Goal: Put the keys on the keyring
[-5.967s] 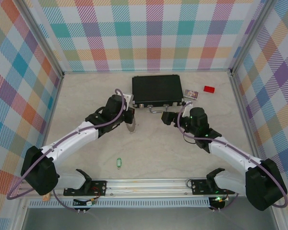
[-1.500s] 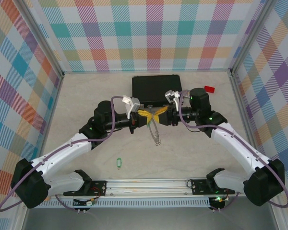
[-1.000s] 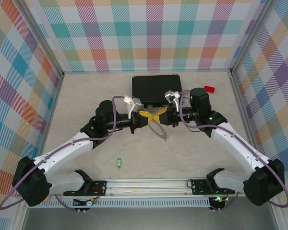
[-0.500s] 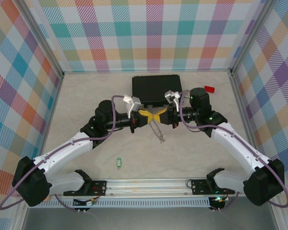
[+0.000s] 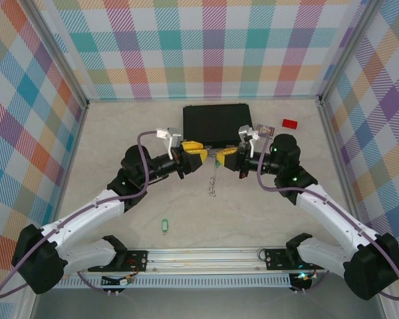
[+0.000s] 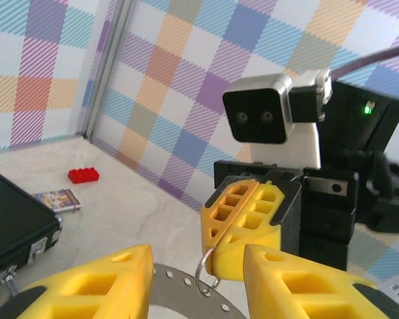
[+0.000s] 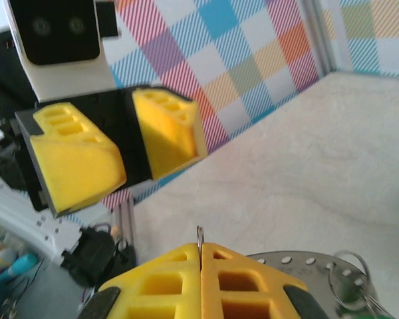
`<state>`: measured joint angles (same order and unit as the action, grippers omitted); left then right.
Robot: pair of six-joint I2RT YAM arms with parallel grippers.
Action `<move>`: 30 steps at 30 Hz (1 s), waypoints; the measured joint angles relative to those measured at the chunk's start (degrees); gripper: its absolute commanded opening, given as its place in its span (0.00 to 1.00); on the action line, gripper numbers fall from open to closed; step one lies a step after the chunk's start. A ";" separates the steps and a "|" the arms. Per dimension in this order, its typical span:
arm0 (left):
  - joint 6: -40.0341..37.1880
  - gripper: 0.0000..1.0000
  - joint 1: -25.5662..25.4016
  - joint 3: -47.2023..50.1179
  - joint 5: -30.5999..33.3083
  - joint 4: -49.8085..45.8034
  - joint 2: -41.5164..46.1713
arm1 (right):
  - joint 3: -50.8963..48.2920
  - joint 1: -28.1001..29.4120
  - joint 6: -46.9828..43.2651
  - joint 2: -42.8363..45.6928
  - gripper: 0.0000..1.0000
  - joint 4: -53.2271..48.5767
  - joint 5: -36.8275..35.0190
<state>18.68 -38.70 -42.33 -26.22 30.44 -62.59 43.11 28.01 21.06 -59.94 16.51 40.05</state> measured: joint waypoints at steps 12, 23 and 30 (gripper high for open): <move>8.81 0.33 -0.02 3.34 0.24 17.66 -6.36 | -4.17 0.00 11.91 -1.38 0.00 23.21 -5.14; 12.72 0.29 -0.02 2.29 -1.86 24.57 -10.27 | -4.17 0.00 14.75 -2.67 0.00 27.67 -4.63; 14.80 0.25 -0.09 1.33 -2.89 27.36 -12.28 | -4.17 0.02 16.24 -4.66 0.00 29.38 -3.26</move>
<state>33.47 -38.79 -40.99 -29.10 57.80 -74.87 38.94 28.03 37.30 -64.60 45.89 36.80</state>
